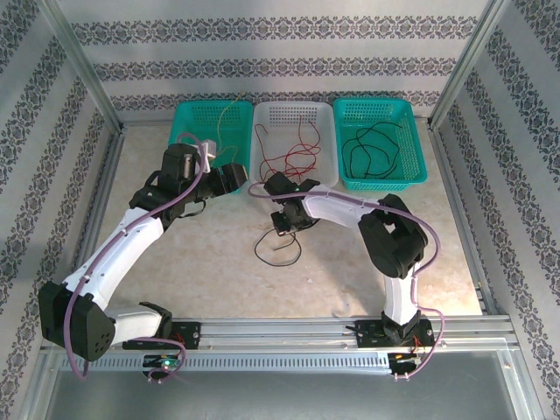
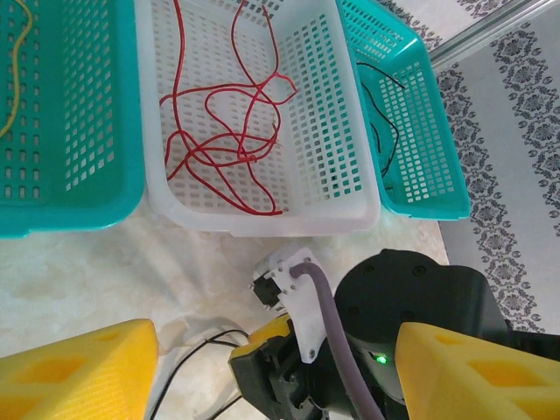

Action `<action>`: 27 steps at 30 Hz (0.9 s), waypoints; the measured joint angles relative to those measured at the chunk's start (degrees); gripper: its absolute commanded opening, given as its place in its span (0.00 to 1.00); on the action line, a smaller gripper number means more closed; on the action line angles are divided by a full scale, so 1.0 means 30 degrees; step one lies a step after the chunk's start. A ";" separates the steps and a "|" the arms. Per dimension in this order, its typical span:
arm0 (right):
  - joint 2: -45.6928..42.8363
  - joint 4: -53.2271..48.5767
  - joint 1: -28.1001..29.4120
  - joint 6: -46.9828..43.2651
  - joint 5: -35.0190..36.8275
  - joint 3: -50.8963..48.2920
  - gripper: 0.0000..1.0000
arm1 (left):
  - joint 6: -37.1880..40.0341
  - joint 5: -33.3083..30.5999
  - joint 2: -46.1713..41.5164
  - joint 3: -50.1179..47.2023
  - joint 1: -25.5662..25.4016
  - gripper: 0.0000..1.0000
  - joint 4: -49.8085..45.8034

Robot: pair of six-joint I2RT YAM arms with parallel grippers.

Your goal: Untangle the cables

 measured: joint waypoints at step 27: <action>-0.2397 -0.0583 0.0000 -0.0401 0.0284 -0.0080 0.00 | 0.0335 0.0007 -0.0219 -0.0007 0.0124 0.73 -0.0015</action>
